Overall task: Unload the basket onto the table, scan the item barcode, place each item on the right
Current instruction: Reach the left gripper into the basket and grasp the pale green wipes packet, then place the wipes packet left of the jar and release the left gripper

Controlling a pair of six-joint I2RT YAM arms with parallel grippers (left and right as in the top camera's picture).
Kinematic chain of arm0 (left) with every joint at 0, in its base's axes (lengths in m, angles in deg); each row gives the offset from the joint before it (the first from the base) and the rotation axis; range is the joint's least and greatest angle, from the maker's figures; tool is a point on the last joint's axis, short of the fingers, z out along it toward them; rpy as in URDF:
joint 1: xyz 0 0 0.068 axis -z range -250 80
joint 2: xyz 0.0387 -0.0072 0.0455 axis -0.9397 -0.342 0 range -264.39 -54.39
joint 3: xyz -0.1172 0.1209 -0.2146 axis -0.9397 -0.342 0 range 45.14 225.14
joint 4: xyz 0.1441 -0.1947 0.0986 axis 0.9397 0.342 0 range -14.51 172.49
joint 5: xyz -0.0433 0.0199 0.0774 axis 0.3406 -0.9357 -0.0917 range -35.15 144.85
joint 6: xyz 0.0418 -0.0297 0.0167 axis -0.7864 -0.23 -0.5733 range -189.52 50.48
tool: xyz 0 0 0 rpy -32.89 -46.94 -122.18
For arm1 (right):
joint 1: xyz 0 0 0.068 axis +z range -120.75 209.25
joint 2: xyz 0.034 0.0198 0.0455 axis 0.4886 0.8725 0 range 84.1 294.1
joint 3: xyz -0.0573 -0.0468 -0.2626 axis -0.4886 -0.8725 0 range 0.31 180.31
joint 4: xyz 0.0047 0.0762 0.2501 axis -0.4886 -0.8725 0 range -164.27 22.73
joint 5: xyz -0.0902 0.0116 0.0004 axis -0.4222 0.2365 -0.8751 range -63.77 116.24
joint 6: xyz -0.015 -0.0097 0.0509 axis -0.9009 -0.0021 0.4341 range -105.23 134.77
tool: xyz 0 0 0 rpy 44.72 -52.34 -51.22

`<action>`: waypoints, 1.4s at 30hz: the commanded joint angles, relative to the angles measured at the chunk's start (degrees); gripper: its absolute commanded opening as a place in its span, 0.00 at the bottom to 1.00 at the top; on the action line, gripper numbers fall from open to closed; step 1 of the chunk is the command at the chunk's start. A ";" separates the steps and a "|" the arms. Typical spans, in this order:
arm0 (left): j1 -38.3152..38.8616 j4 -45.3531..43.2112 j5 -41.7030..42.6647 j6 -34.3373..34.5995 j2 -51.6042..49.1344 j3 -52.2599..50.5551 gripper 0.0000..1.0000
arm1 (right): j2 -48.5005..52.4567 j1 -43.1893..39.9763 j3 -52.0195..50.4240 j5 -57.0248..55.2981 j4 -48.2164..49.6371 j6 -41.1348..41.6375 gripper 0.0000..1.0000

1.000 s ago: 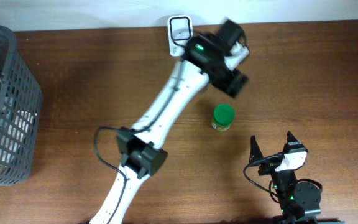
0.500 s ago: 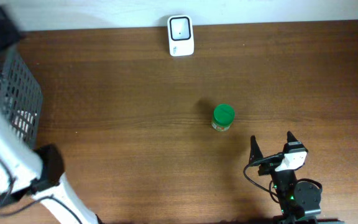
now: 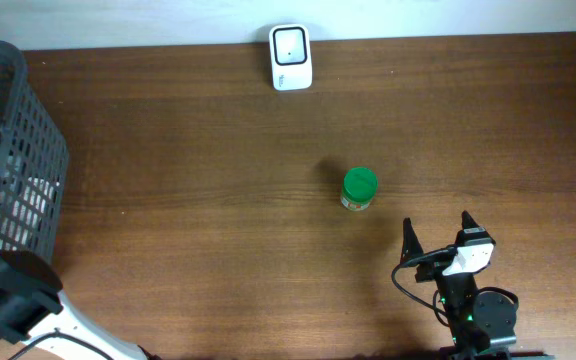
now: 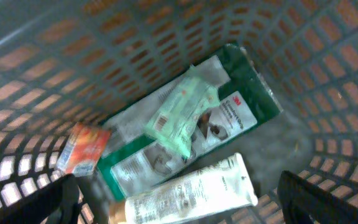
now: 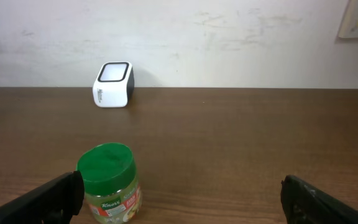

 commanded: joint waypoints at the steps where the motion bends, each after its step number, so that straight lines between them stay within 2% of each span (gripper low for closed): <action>1: 0.70 -7.23 -1.07 -10.25 0.28 -9.46 0.93 | -0.42 0.11 -0.42 -0.50 -0.07 0.24 0.98; 3: 0.68 -13.42 -1.11 -14.91 0.28 -16.35 0.86 | -0.42 0.11 -0.42 -0.50 -0.07 0.24 0.98; 7: 0.68 -23.37 -1.07 -15.37 0.11 -23.71 0.71 | -0.42 0.11 -0.42 -0.50 -0.04 0.24 0.98; 8: 0.68 -25.20 -1.09 -17.29 -0.44 -24.74 0.66 | -0.42 0.11 -0.42 -0.50 -0.07 0.24 0.98; 10: 0.68 -26.86 -1.11 -19.85 -2.21 -25.22 0.63 | -0.42 0.11 -0.42 -0.50 -0.04 0.24 0.98; 14: 0.68 -28.46 -4.13 -19.96 -6.32 -25.22 0.55 | -0.42 0.11 -0.42 -0.50 -0.07 0.24 0.98; 17: 0.68 -29.00 -6.84 -19.96 -8.81 -25.22 0.55 | -0.42 0.11 -0.42 -0.50 -0.04 0.24 0.98; 23: 0.68 -30.12 -6.84 -19.96 -13.35 -25.22 0.54 | -0.42 0.11 -0.42 -0.50 -0.07 0.24 0.98; 25: 0.68 -30.05 -6.84 -19.96 -13.81 -25.22 0.36 | -0.42 0.11 -0.42 -0.50 -0.04 0.24 0.98; 28: 0.68 -30.03 -6.84 -19.96 -13.81 -25.20 0.16 | -0.42 0.11 -0.42 -0.50 -0.04 0.24 0.98; 32: 0.68 -28.72 -5.84 -19.74 -13.81 -25.20 0.16 | -0.42 0.11 -0.42 -0.50 -0.07 0.24 0.98; 33: 0.68 -27.85 -5.49 -19.71 -13.79 -25.20 0.00 | -0.42 0.11 -0.42 -0.50 -0.04 0.24 0.98; 38: 0.90 -25.94 -5.07 -16.48 -8.57 -23.69 0.00 | -0.42 0.11 -0.42 -0.50 -0.07 0.24 0.98; 42: 1.66 -26.25 -3.50 -12.04 7.32 -21.64 0.00 | -0.42 0.11 -0.42 -0.50 -0.07 0.24 0.98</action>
